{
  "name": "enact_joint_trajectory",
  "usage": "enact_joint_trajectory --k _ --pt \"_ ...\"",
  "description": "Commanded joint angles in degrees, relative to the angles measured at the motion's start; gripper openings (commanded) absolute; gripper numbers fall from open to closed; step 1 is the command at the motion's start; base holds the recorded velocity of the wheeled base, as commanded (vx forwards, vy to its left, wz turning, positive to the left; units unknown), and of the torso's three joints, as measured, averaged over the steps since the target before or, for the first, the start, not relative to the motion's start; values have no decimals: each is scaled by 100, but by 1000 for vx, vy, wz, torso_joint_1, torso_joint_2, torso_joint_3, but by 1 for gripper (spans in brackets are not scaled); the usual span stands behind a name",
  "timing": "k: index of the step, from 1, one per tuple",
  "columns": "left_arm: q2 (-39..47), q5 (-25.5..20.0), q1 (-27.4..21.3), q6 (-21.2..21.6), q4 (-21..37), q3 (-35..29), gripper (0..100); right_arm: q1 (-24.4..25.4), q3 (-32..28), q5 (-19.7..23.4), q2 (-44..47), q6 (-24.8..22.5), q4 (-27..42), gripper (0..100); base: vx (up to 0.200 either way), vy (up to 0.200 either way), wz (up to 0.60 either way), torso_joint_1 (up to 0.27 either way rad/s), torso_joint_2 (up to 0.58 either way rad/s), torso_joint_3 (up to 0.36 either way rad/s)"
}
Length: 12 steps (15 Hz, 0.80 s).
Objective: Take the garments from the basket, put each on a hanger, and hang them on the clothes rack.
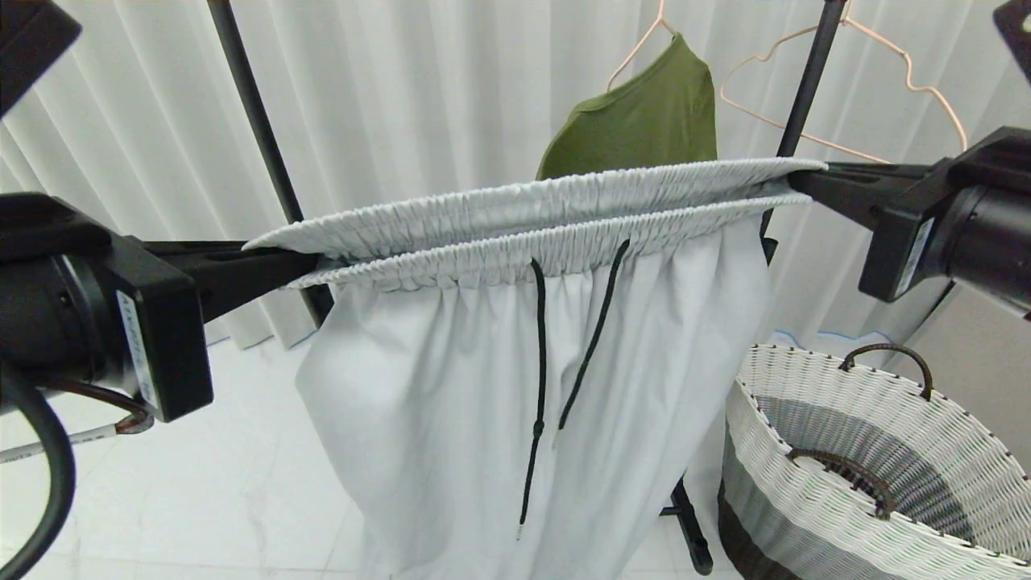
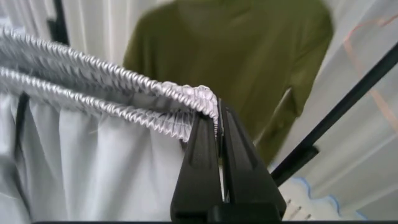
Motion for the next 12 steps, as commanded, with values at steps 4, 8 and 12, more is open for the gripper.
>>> enact_joint_trajectory --k 4,8,12 --pt "447 21 -184 -11 3 -860 0 -88 -593 18 16 -1 317 0 0 0 0 0 0 0" --pt "596 74 -430 -11 -5 -886 0 -88 -822 18 -415 -1 1310 0 0 0 0 0 0 0" --pt "728 162 -447 68 -269 -930 0 -79 -1200 449 -828 -1 2497 0 0 0 0 0 0 0"
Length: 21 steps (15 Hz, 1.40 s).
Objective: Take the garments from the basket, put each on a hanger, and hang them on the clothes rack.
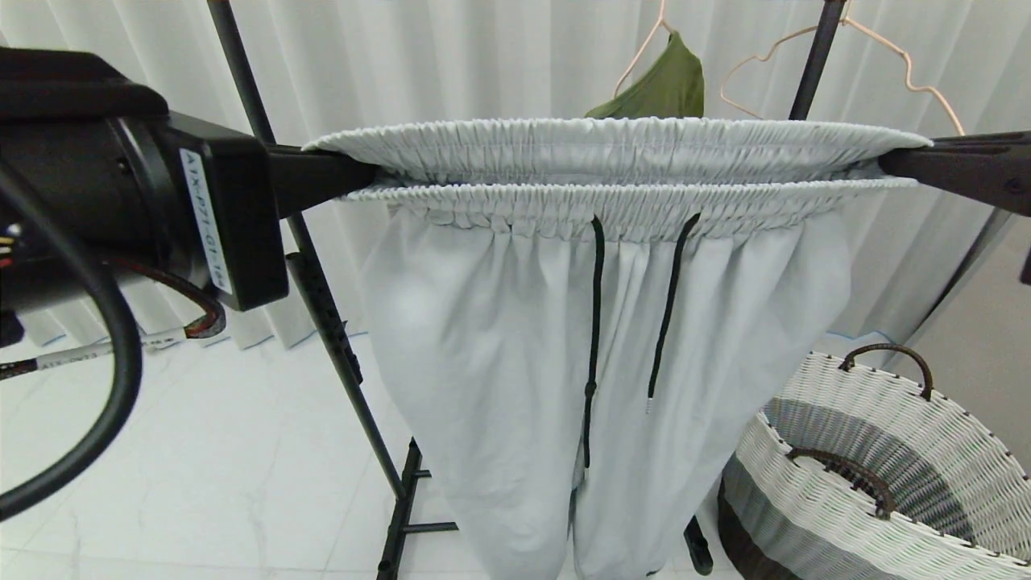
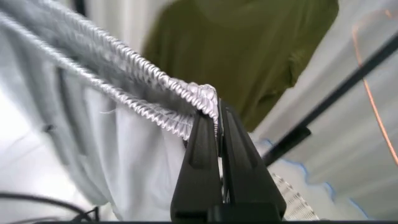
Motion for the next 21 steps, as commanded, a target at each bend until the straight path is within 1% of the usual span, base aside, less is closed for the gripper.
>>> enact_joint_trajectory --k 1,2,3,5,6,8,9,12,13,14,15,16,17,18,21 --pt "145 -4 -140 237 -119 -70 0 35 -133 308 -312 -1 318 0 0 0 0 0 0 0" --pt "206 5 -210 360 -233 -105 0 141 -151 501 -435 -1 652 0 0 0 0 0 0 0" --pt "312 93 -202 377 -347 -149 0 352 -151 598 -558 -1 951 0 0 0 0 0 0 0" --pt "523 541 -210 360 -611 -255 0 888 -142 616 -734 -1 1408 0 0 0 0 0 0 0" --pt "655 664 -219 342 -848 -272 0 1292 -124 616 -795 8 1566 0 0 0 0 0 0 0" --pt "699 664 -228 324 -927 -246 0 1881 -116 581 -786 8 1777 0 0 0 0 0 0 0" --pt "699 664 -228 316 -927 -246 0 1934 -107 581 -778 8 1803 0 0 0 0 0 0 0" --pt "602 673 -228 351 -927 -202 0 1925 -98 537 -734 17 1812 0 0 0 0 0 0 0" --pt "514 673 -228 386 -883 -70 0 1881 -81 458 -778 34 1830 0 0 0 0 0 0 0" --pt "435 673 -228 386 -831 27 0 1723 -81 282 -795 34 1839 0 0 0 0 0 0 0" --pt "321 664 -246 386 -708 53 0 1459 -81 167 -786 34 1821 0 0 0 0 0 0 0" --pt "224 664 -289 386 -549 53 0 1195 -89 176 -769 34 1777 0 0 0 0 0 0 0" --pt "31 655 -448 386 -277 53 0 782 -81 167 -646 43 1566 0 0 0 0 0 0 0" --pt "-171 647 -597 386 13 88 0 589 -81 185 -487 61 1179 0 0 0 0 0 0 0" --pt "-672 638 -1160 377 628 255 0 431 -107 273 84 166 2 0 0 0 0 0 0 0"
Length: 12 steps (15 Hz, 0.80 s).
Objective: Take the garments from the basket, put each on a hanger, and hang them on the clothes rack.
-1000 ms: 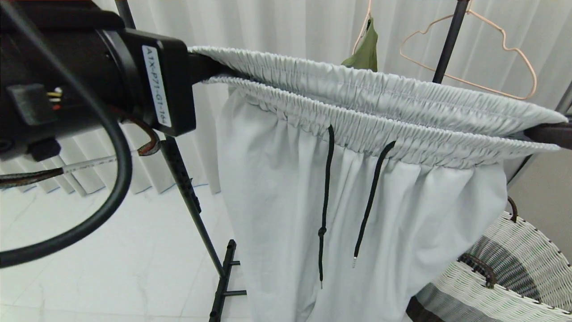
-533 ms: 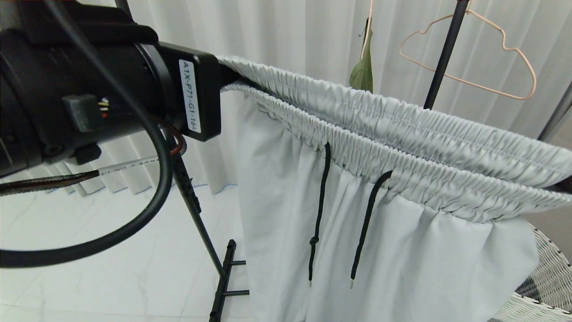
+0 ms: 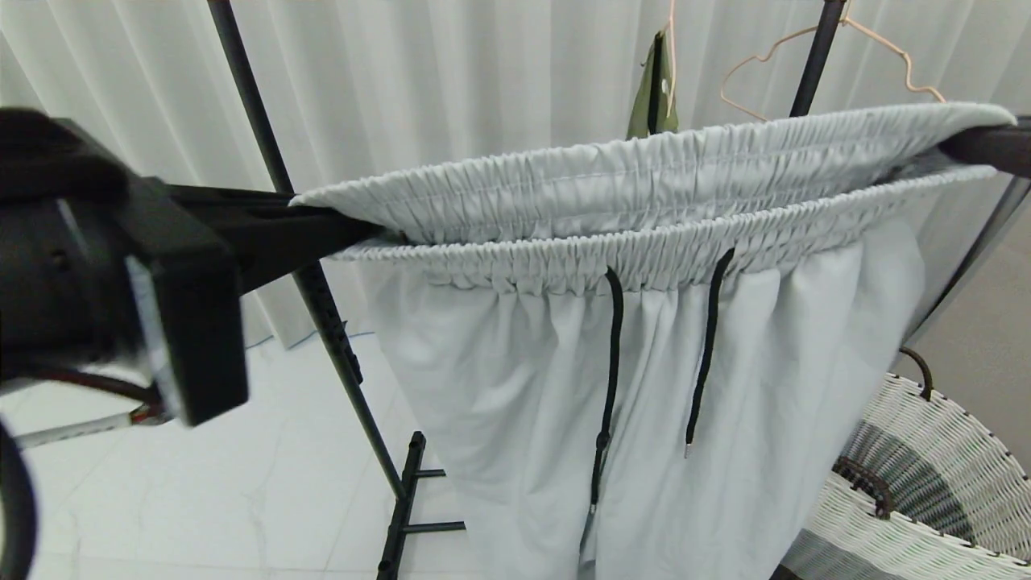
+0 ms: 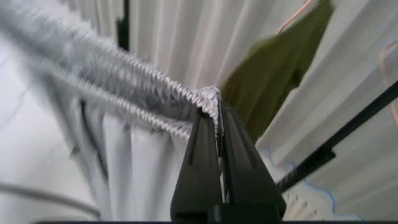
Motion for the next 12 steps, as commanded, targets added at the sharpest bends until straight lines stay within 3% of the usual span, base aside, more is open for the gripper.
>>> enact_joint_trajectory --k 1,3,5,10,12 --pt "-491 -6 -365 -6 203 120 0 -114 -46 12 605 23 -478 0 0 0 0 0 0 0" --pt "-632 -6 -646 -6 212 190 0 -114 -142 12 948 23 -987 0 0 0 0 0 0 0" --pt "-694 12 -1059 12 221 287 0 -114 -336 12 1132 23 -1075 0 0 0 0 0 0 0" --pt "-641 108 -1217 38 212 313 0 -272 -423 -14 1000 6 -1005 0 0 0 0 0 0 0" --pt "-623 513 -1182 38 203 287 0 -387 -432 -41 842 -3 -882 0 0 0 0 0 0 0"
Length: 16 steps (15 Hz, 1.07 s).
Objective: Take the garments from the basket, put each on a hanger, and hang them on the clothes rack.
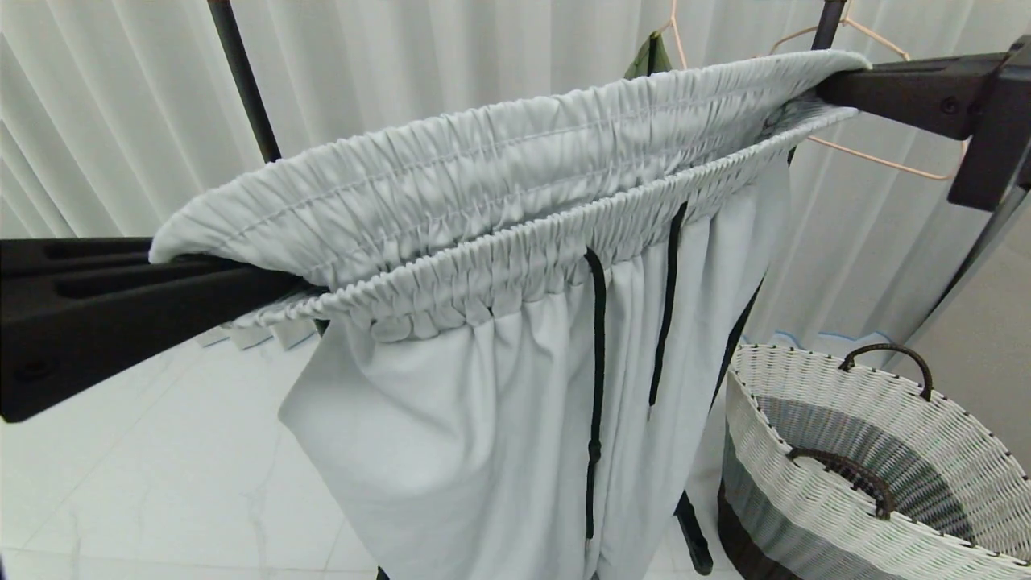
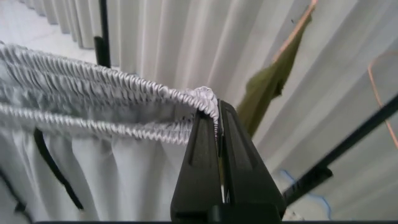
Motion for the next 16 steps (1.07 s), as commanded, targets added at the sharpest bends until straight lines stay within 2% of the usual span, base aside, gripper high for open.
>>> enact_joint_trajectory --k 1,2,4,6,7,9,16 --pt "69 186 44 8 -1 -58 0 -155 -53 -10 -196 -8 152 0 0 0 0 0 0 0" --pt "184 318 158 -1 -36 -102 0 -208 -123 -10 -337 -8 416 0 0 0 0 0 0 0" --pt "456 326 694 78 -54 -322 0 -216 -203 -1 -627 -8 1005 0 0 0 0 0 0 0" --pt "764 326 1221 105 -573 -348 0 -199 -9 25 -952 18 1471 0 0 0 0 0 0 0" --pt "852 326 1309 105 -784 -278 0 -146 272 16 -1093 -8 1506 0 0 0 0 0 0 0" --pt "984 318 1309 96 -1047 -216 0 38 553 -19 -1242 -8 1409 0 0 0 0 0 0 0" --pt "1151 309 1300 114 -1153 -383 0 56 439 7 -1172 -43 1409 0 0 0 0 0 0 0"
